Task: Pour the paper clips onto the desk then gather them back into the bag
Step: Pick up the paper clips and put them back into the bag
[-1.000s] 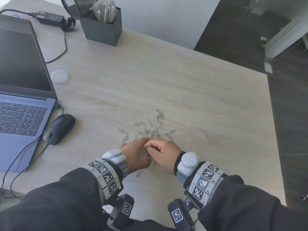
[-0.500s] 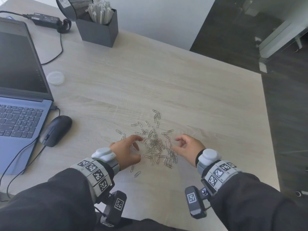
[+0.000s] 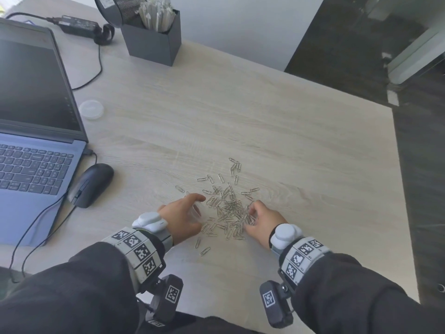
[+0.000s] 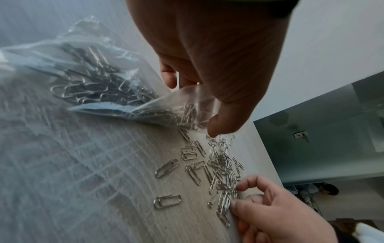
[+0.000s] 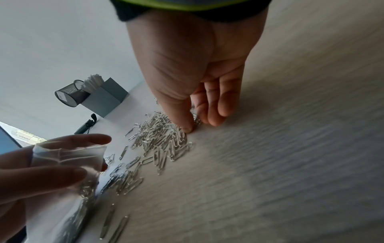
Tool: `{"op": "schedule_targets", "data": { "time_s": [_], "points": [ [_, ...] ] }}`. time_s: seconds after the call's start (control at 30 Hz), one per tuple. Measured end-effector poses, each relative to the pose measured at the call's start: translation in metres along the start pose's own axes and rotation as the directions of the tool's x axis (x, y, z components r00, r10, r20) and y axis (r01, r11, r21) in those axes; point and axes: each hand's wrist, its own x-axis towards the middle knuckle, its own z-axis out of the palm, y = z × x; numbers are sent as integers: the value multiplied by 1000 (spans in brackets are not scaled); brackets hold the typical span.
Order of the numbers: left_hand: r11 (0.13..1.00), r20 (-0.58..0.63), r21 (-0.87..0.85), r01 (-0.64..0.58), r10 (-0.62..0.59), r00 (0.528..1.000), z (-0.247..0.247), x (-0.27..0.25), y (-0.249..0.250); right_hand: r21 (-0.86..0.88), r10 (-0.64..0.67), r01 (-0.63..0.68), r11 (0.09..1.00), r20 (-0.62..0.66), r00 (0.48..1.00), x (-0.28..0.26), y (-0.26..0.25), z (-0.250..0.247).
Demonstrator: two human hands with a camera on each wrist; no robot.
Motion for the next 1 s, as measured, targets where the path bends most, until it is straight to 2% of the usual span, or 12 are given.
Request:
{"op": "schedule_targets", "data": {
  "time_s": [0.13, 0.2, 0.3, 0.33, 0.47, 0.77, 0.87, 1.0],
  "points": [
    [1000, 1, -4, 3, -3, 1000, 0, 0, -1, 158, -43, 42, 987, 2, 999, 7, -15, -3],
    [1000, -5, -13, 0, 0, 1000, -2, -1, -2, 216, -65, 72, 974, -39, 997, 8, -17, -8],
    [999, -26, -37, 13, -14, 1000, -4, 1, -5, 137, -69, 95, 986, -187, 980, 11, -10, -17],
    [999, -36, -44, 17, -19, 999, -5, 1, -6, 105, -48, 69, 992, -191, 980, 12, -7, -19],
    [997, -60, -67, 24, -28, 998, -5, 2, -8, -36, -6, 3, 999, -90, 996, 15, -5, -24],
    [996, -46, -82, 28, -32, 998, -6, 3, -11, -227, -220, 227, 947, 54, 974, 17, -30, -10],
    [997, -51, -72, 27, -31, 998, -5, 3, -12, -241, -251, 267, 933, 94, 963, 15, -34, -6],
    [997, -43, -73, 35, -38, 998, -5, 2, -11, -168, -268, 282, 945, 101, 958, 16, -31, -3]
  ]
}}
